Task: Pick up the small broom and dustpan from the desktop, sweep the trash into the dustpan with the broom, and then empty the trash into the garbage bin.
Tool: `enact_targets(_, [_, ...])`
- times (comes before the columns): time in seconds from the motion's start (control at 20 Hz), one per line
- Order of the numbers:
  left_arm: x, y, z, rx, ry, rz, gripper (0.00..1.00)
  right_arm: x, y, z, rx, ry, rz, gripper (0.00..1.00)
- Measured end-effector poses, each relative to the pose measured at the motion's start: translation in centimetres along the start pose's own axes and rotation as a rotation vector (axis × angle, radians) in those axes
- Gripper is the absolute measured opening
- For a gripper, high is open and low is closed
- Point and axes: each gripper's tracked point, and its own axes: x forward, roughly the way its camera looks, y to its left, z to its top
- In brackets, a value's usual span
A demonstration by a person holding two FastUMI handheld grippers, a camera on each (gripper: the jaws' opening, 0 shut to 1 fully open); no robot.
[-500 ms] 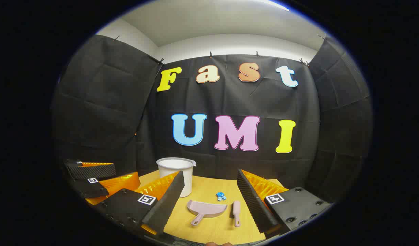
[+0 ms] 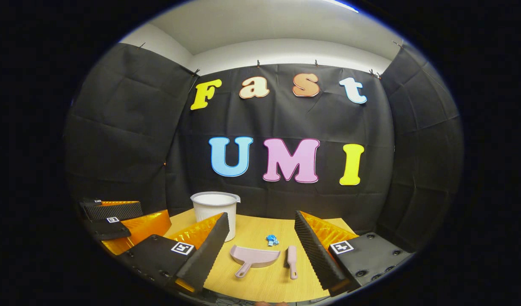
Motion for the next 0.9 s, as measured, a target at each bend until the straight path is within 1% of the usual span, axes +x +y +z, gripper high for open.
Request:
enact_targets(0.05, [0.0, 0.0, -0.2, -0.004, 0.004, -0.002, 0.8, 0.0, 0.0, -0.1, 0.003, 0.003, 0.001, 0.97])
enact_targets(0.1, [0.0, 0.0, -0.2, -0.006, 0.007, -0.002, 0.8, -0.1, 0.0, 0.0, 0.005, 0.004, 0.0, 1.0])
enact_targets(0.4, [-0.3, -0.3, 0.0, 0.015, -0.007, -0.013, 0.8, -0.2, -0.4, -0.1, -0.014, 0.001, -0.01, 1.0])
enact_targets(0.45, [-0.5, -0.6, 0.1, 0.022, -0.016, -0.02, 0.82, -0.3, -0.6, -0.1, -0.023, 0.005, -0.019, 1.0])
enact_targets(0.5, [-0.7, -1.0, 0.3, 0.025, -0.023, -0.033, 0.8, -0.5, -0.9, 0.0, -0.028, 0.002, -0.029, 0.97])
enact_targets(0.55, [-0.8, -1.5, 0.3, 0.029, -0.03, -0.048, 0.8, -0.6, -1.1, 0.3, -0.028, -0.005, -0.037, 1.0])
enact_targets(0.65, [-0.7, -2.3, 0.4, 0.046, -0.052, -0.074, 0.8, -0.8, -1.6, 0.7, -0.029, -0.026, -0.054, 1.0])
enact_targets(0.7, [-0.5, -2.8, 0.6, 0.055, -0.055, -0.086, 0.8, -0.8, -1.7, 0.4, -0.034, -0.022, -0.058, 0.97])
enact_targets(0.75, [-0.1, -3.1, 0.2, 0.061, -0.05, -0.091, 0.8, -0.9, -1.8, 0.1, -0.041, -0.011, -0.059, 0.96])
enact_targets(0.9, [0.6, -3.6, -0.1, 0.055, -0.043, -0.1, 0.8, -0.8, -2.6, 0.4, -0.055, -0.027, -0.073, 0.97])
